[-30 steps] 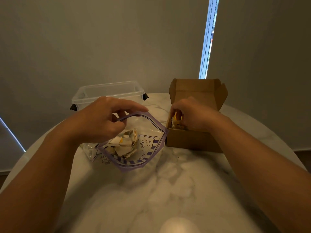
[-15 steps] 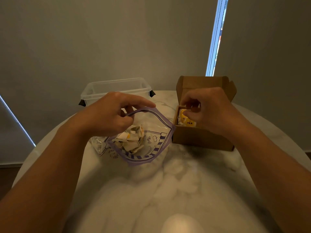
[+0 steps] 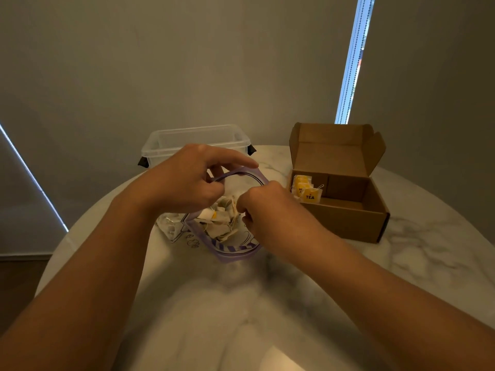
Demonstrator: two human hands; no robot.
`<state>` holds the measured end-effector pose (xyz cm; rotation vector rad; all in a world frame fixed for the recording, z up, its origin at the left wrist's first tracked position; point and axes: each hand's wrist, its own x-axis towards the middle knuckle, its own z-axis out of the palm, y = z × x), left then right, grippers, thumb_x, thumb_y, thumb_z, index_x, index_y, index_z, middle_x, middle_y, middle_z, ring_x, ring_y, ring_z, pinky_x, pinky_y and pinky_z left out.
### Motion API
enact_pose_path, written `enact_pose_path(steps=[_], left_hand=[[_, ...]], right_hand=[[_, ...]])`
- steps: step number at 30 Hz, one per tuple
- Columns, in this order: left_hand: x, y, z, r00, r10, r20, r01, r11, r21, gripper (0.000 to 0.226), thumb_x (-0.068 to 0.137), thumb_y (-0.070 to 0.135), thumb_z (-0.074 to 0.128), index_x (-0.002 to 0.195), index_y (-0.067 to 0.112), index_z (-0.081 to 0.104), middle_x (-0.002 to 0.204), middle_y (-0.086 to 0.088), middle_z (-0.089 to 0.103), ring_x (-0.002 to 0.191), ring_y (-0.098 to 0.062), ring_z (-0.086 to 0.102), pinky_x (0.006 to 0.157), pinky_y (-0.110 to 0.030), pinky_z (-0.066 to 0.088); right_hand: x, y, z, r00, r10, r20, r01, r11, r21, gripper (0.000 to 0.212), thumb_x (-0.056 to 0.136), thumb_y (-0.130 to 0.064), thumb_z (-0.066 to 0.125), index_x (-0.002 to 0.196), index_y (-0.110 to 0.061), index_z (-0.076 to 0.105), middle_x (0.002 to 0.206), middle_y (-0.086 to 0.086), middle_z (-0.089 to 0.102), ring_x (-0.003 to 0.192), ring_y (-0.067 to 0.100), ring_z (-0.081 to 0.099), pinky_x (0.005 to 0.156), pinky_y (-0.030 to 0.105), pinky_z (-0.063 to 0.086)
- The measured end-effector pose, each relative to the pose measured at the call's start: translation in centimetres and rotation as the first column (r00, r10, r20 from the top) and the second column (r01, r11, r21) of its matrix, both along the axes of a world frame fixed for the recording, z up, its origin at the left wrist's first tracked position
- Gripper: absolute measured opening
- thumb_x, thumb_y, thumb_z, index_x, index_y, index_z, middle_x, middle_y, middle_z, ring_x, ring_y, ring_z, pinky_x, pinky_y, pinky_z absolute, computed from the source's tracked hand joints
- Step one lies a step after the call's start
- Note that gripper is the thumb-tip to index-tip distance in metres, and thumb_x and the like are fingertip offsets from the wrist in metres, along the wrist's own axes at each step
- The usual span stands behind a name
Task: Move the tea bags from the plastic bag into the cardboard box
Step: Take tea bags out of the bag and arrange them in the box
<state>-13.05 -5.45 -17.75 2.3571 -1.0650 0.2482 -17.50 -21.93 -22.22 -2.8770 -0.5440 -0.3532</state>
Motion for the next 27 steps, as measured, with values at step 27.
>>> enact_pose_path(steps=[27], left_hand=[[0.1,0.1,-0.1,1.000,0.021,0.000,-0.021,1.000,-0.004,0.064,0.082,-0.002,0.059,0.125,0.045,0.059,0.119,0.012,0.066,0.095,0.002,0.062,0.078,-0.029,0.059]], right_hand=[[-2.0,-2.0,0.4,0.990,-0.001,0.143,-0.054,0.924,0.378,0.022,0.087,-0.018,0.071,0.108,-0.019,0.075,0.098,-0.001,0.075,0.075,0.003,0.062,0.072,0.010,0.051]])
